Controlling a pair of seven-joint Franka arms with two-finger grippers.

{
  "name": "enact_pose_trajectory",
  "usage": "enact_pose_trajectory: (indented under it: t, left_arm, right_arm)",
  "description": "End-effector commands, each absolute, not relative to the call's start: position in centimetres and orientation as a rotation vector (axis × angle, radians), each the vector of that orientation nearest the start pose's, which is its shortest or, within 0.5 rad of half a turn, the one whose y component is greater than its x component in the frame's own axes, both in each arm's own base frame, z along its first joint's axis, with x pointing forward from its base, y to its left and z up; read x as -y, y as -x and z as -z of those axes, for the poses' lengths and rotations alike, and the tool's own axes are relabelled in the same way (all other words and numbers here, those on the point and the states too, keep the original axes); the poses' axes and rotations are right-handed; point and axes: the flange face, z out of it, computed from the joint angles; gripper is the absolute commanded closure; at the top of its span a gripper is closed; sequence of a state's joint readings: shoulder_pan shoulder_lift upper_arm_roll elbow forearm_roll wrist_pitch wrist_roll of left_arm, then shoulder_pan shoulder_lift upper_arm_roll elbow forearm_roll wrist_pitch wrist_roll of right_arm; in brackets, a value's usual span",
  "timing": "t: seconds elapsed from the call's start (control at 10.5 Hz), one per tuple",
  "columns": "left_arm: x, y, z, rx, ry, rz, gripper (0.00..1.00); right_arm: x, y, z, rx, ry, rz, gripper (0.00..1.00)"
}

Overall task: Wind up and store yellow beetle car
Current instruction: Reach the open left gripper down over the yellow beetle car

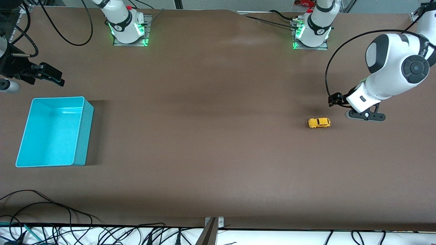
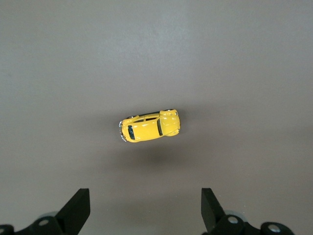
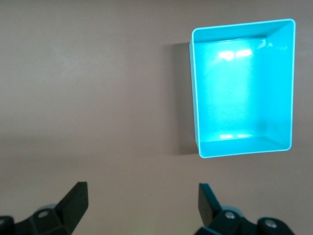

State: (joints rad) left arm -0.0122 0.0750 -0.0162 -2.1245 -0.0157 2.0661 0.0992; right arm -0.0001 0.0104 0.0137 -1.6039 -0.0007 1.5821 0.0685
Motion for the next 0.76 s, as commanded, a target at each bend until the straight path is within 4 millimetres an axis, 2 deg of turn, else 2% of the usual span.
enact_pose_trajectory:
  t: [0.0,0.1,0.29,0.48,0.67]
  left_arm:
    - [2.6,-52.7,-32.0,-0.454,3.131,-0.143,0.0]
    - [2.5,-52.3,-30.3,-0.542,3.121,-0.124,0.0]
    - [2.7,-51.8,-28.4,-0.668,3.104,-0.175,0.0]
    - [2.1,-51.6,-26.5,-1.128,3.0,-0.209,0.0]
    - [0.0,-51.7,-24.6,-1.453,2.876,-0.224,0.0]
  right_arm:
    - [-0.9,-56.1,-60.9,-0.099,3.124,-0.042,0.0]
    - [-0.9,-56.1,-61.0,-0.099,3.124,-0.04,0.0]
    - [-0.9,-56.1,-60.9,-0.099,3.124,-0.042,0.0]
    - [-0.9,-56.1,-60.9,-0.096,3.124,-0.042,0.0]
    - [-0.9,-56.1,-60.9,-0.096,3.124,-0.042,0.0]
